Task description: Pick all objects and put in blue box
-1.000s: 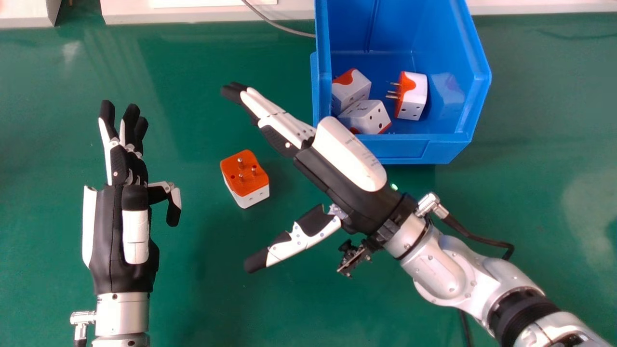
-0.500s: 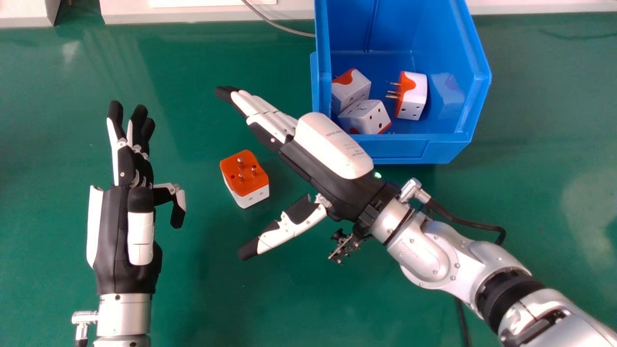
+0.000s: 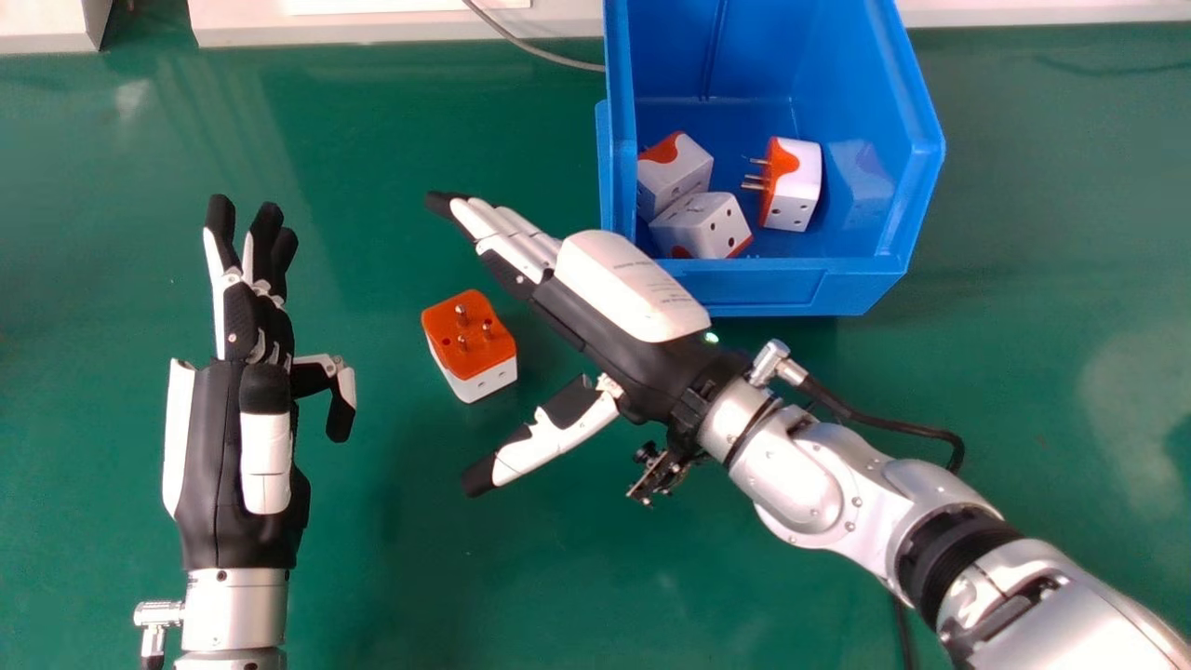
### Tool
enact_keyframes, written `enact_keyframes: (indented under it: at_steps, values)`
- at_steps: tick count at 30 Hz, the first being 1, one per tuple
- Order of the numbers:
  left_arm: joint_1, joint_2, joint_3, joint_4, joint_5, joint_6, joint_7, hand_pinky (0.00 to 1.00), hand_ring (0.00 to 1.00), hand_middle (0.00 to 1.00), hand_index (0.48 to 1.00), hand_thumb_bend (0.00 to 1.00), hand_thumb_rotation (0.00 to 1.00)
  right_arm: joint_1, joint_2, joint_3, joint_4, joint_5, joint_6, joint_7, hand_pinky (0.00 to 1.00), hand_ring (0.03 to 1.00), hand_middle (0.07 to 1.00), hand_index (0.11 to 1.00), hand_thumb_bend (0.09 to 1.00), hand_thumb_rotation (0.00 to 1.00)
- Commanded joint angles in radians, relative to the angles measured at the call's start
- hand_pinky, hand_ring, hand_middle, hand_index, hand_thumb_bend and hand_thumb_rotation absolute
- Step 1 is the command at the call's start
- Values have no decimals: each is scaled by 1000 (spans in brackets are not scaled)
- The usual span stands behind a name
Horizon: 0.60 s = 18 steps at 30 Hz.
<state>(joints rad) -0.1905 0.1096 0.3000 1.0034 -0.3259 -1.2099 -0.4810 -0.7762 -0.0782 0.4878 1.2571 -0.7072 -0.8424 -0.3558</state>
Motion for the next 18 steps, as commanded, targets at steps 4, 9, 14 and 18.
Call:
enact_keyframes:
  at_steps: [4, 9, 14, 18]
  values:
    - [-7, 7, 0, -15, 2, -9, 3, 0, 1000, 1000, 1000, 1000, 988, -41, 7, -9, 7, 24, 19, 13, 909, 995, 1000, 1000, 1000, 410]
    - [-12, 11, 1, -10, -1, -3, -1, 0, 1000, 1000, 1000, 1000, 988, -43, 11, -12, 21, 28, 46, 28, 901, 996, 1000, 1000, 1000, 408]
    - [-8, 12, 2, -17, -14, 6, -14, 0, 1000, 1000, 1000, 1000, 985, -45, 16, -13, 28, 30, 64, 41, 899, 998, 1000, 1000, 1000, 406]
    - [-3, 11, 1, -27, -14, 6, -14, 0, 1000, 1000, 1000, 1000, 982, -49, 22, -21, 31, 40, 72, 66, 899, 999, 1000, 1000, 1000, 405]
